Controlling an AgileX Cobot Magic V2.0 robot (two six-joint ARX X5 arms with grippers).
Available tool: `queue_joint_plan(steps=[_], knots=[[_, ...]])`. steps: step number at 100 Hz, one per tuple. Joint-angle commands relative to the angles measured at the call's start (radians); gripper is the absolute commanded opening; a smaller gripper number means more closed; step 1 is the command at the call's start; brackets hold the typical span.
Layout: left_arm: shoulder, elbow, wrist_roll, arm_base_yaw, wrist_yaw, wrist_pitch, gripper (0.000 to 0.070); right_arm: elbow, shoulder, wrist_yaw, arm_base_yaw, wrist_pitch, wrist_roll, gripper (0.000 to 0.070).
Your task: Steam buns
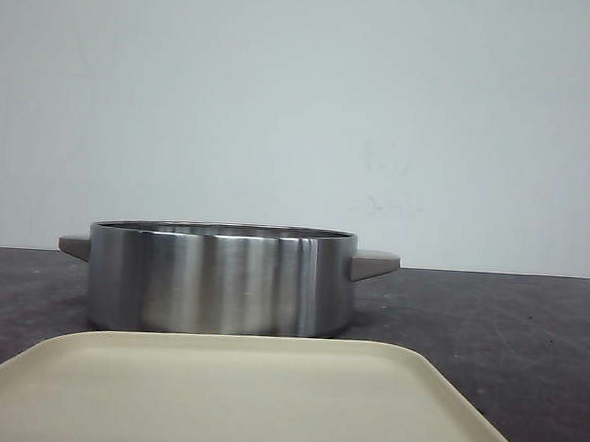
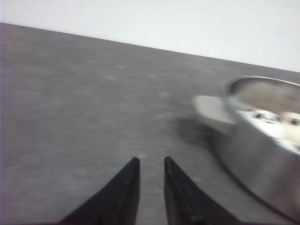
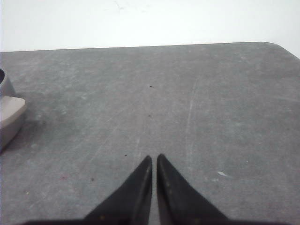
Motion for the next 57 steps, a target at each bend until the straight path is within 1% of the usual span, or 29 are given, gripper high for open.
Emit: queue_joint_plan(steps=[1, 57], knots=[[-0.001, -0.019, 0.018, 0.003, -0.019, -0.005, 0.0057, -0.003, -0.002, 0.001, 0.003, 0.013, 0.007, 0.0012], [-0.001, -0.018, 0.014, 0.003, -0.013, -0.004, 0.0057, -0.003, -0.002, 0.001, 0.003, 0.013, 0.007, 0.0012]])
